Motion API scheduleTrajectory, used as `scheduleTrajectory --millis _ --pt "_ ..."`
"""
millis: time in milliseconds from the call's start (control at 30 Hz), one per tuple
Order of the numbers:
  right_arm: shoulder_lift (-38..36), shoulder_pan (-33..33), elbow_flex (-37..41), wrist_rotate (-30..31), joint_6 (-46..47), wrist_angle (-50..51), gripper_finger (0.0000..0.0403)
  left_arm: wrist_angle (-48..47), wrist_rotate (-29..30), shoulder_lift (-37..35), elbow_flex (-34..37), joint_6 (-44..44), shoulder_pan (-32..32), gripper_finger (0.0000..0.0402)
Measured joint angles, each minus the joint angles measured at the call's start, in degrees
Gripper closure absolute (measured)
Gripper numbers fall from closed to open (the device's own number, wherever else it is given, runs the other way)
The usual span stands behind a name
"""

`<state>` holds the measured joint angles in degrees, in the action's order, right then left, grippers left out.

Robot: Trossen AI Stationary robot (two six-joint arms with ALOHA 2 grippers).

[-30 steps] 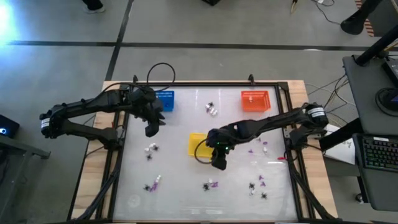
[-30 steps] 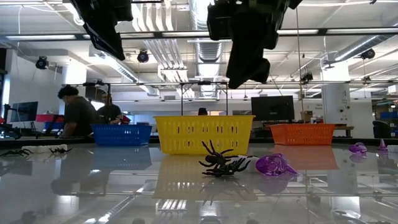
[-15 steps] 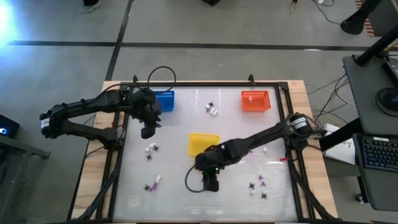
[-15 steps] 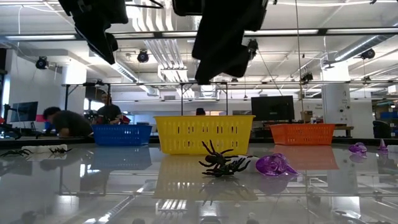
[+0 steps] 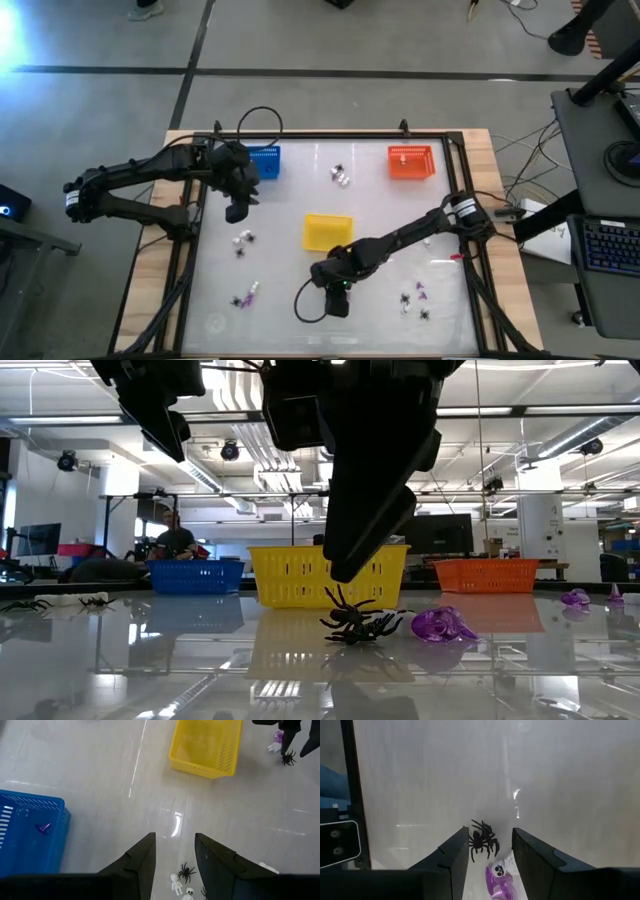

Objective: Sort Halloween decoration
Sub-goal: Put the black spider toy into the yellow bin

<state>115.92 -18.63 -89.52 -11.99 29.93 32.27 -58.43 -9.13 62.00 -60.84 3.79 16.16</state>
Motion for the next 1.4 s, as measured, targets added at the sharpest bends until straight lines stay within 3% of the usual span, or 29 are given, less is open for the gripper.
scheduleTrajectory --millis 1100,1400 --pt "0.54 -0.24 2.32 2.14 1.64 -1.83 0.0255 0.07 0.00 0.02 0.00 0.22 0.00 0.0283" --pt "0.72 -0.26 2.71 0.06 3.25 -1.90 0.0285 0.11 0.00 0.07 0.00 0.20 0.00 0.0283"
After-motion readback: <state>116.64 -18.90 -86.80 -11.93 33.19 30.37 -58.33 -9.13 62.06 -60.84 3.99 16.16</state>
